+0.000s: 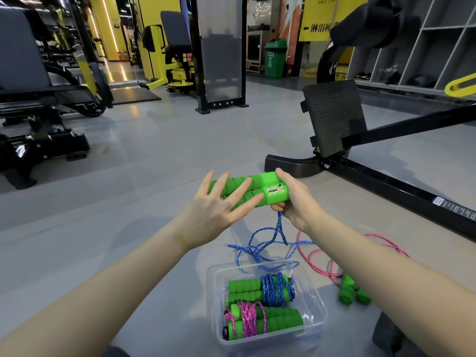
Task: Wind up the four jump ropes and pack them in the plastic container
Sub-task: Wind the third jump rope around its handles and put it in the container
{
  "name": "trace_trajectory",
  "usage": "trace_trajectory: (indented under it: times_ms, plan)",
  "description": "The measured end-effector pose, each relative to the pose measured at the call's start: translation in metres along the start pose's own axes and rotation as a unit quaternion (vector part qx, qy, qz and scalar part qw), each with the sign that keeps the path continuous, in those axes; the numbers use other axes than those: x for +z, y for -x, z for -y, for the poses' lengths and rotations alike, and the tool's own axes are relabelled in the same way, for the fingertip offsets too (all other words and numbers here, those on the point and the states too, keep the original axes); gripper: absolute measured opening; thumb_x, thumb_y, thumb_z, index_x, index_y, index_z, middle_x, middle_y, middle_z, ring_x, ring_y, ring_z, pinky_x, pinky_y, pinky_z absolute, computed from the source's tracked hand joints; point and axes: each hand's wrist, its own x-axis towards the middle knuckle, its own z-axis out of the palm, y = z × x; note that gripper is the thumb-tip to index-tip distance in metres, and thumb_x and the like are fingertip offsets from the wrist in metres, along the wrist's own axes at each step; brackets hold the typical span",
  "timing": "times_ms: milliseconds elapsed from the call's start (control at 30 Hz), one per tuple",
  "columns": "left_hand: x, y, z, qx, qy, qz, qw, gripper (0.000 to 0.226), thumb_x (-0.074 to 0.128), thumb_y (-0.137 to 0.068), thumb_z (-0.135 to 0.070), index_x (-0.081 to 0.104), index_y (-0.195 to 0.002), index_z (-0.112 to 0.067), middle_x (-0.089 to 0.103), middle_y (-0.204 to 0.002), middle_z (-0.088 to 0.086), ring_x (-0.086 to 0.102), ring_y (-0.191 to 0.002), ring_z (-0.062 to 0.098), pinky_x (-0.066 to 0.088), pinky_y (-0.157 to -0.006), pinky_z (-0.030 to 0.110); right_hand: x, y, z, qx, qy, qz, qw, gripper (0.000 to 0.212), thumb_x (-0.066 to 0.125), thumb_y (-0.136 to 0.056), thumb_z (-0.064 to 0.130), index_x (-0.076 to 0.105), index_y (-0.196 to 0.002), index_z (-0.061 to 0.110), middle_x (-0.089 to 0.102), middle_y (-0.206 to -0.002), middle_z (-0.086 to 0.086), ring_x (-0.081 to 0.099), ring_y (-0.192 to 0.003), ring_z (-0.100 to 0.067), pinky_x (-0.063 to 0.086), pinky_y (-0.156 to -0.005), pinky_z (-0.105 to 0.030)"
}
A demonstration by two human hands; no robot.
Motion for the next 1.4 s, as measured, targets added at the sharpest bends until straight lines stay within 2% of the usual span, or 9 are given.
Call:
trace_trajectory:
  times_ms: [167, 333, 667, 833, 967, 1067, 1167, 1233, 1400]
  plan:
    - [-0.002, -0.001, -0.002, -0.008, 0.015, -0.011, 1.0, 0.05, 0.062, -0.089, -0.025, 0.045, -0.137, -0.023, 0.058, -0.13, 0.014, 0.06, -0.097, 0.042, 0.049, -0.08, 0.052, 0.0, 0.001, -0.001, 0.006, -0.003, 0.004, 1.0, 0.024, 0.051, -0.094, 0.031, 0.048, -0.079, 0.012, 0.044, -0.05, 0.0, 0.031, -0.036, -0.01, 0.024, -0.037, -0.02]
    - [-0.006, 0.001, 0.001, 0.023, 0.021, -0.004, 0.999, 0.062, 0.068, -0.081, -0.013, 0.042, -0.137, -0.019, 0.06, -0.125, 0.013, 0.059, -0.087, 0.037, 0.046, -0.065, 0.037, -0.001, 0.0, -0.003, 0.011, 0.003, 0.019, 1.0, 0.024, 0.051, -0.094, 0.032, 0.049, -0.079, 0.013, 0.044, -0.05, 0.0, 0.032, -0.036, -0.01, 0.025, -0.037, -0.019]
    - [-0.002, 0.001, 0.006, 0.027, 0.022, 0.001, 0.999, 0.058, 0.068, -0.084, -0.019, 0.046, -0.138, -0.021, 0.058, -0.129, 0.01, 0.058, -0.091, 0.039, 0.046, -0.072, 0.041, -0.003, -0.002, -0.002, 0.007, 0.007, 0.036, 0.999, 0.026, 0.05, -0.094, 0.033, 0.048, -0.077, 0.014, 0.042, -0.055, -0.002, 0.032, -0.035, -0.009, 0.023, -0.036, -0.02]
    - [-0.005, -0.001, 0.006, 0.041, 0.02, 0.004, 0.999, 0.055, 0.064, -0.087, -0.016, 0.043, -0.138, -0.02, 0.058, -0.129, 0.009, 0.059, -0.089, 0.038, 0.044, -0.065, 0.036, -0.003, 0.0, -0.001, 0.009, 0.007, 0.044, 0.999, 0.027, 0.05, -0.094, 0.035, 0.048, -0.076, 0.014, 0.044, -0.053, 0.0, 0.033, -0.035, -0.009, 0.023, -0.036, -0.019]
    - [-0.013, -0.003, 0.014, 0.055, 0.007, -0.014, 0.998, 0.046, 0.041, -0.092, -0.003, 0.043, -0.136, -0.016, 0.061, -0.125, 0.008, 0.06, -0.085, 0.036, 0.045, -0.062, 0.034, -0.003, -0.001, 0.0, 0.023, -0.063, 0.073, 0.995, 0.049, 0.034, -0.093, 0.057, 0.047, -0.07, 0.016, 0.038, -0.049, 0.001, 0.024, -0.035, -0.012, 0.013, -0.045, -0.025]
    - [-0.017, -0.004, 0.018, 0.051, 0.005, -0.028, 0.998, 0.045, 0.043, -0.092, -0.002, 0.044, -0.135, -0.015, 0.063, -0.122, 0.008, 0.06, -0.083, 0.035, 0.044, -0.061, 0.035, -0.006, -0.001, -0.003, 0.016, -0.086, 0.063, 0.994, 0.055, 0.02, -0.094, 0.06, 0.046, -0.072, 0.017, 0.041, -0.049, 0.002, 0.02, -0.037, -0.013, 0.013, -0.048, -0.027]
    - [-0.02, -0.008, 0.018, 0.043, 0.002, -0.041, 0.998, 0.043, 0.04, -0.093, 0.0, 0.045, -0.133, -0.014, 0.064, -0.12, 0.009, 0.061, -0.083, 0.036, 0.044, -0.061, 0.036, -0.003, 0.001, -0.011, -0.013, 0.061, -0.025, 0.998, 0.047, 0.02, -0.1, 0.042, 0.048, -0.076, 0.015, 0.052, -0.055, -0.005, 0.022, -0.035, -0.012, 0.018, -0.048, -0.026]
    - [-0.02, -0.012, 0.02, 0.017, -0.006, -0.055, 0.998, 0.042, 0.037, -0.094, 0.0, 0.047, -0.132, -0.014, 0.065, -0.118, 0.008, 0.061, -0.082, 0.036, 0.044, -0.061, 0.035, 0.003, 0.006, -0.019, -0.074, 0.213, -0.071, 0.972, 0.034, 0.023, -0.097, 0.033, 0.049, -0.085, 0.014, 0.057, -0.065, -0.008, 0.031, -0.041, -0.012, 0.024, -0.05, -0.026]
    - [-0.015, -0.007, 0.027, -0.006, -0.04, -0.037, 0.999, 0.043, 0.03, -0.094, 0.002, 0.052, -0.128, -0.014, 0.066, -0.113, 0.006, 0.06, -0.078, 0.034, 0.042, -0.059, 0.035, 0.018, 0.02, -0.019, -0.125, 0.455, 0.05, 0.881, 0.015, 0.035, -0.097, 0.023, 0.047, -0.098, 0.013, 0.059, -0.071, -0.01, 0.046, -0.05, -0.009, 0.038, -0.056, -0.026]
